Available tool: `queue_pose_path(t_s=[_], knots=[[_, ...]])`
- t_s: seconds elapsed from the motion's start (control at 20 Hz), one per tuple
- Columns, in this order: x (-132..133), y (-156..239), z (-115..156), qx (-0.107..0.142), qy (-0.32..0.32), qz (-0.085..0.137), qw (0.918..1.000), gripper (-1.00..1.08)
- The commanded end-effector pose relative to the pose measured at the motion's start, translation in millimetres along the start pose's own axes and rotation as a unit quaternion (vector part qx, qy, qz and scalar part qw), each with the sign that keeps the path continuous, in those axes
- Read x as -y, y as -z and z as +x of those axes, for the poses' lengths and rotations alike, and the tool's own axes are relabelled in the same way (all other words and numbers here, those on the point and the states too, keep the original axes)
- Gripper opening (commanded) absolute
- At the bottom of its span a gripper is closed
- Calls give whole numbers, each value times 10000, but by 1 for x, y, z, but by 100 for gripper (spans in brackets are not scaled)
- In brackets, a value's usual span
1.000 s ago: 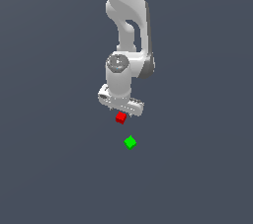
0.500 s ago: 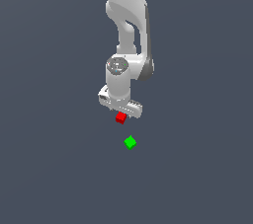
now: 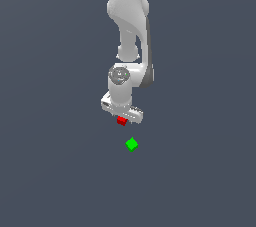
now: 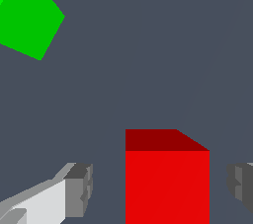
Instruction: Stack the red cube on top of the green cube.
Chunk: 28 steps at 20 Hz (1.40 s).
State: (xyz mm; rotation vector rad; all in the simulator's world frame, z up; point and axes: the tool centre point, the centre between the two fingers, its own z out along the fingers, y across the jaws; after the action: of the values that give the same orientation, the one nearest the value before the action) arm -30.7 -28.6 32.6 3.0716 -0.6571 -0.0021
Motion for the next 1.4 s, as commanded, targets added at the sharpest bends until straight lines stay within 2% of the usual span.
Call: queue_pose_path(t_s=[0.0,0.2,0.25,0.9,1.35], knots=[[0,-8,0,-5,-6,3,10000,100],[1,-13,1,-5,-6,3,10000,100],[1,-13,1,-5,-6,3,10000,-100],[1,-10,1,-5,-6,3,10000,-100],[0,31,0,-5,-6,3,10000,-100]])
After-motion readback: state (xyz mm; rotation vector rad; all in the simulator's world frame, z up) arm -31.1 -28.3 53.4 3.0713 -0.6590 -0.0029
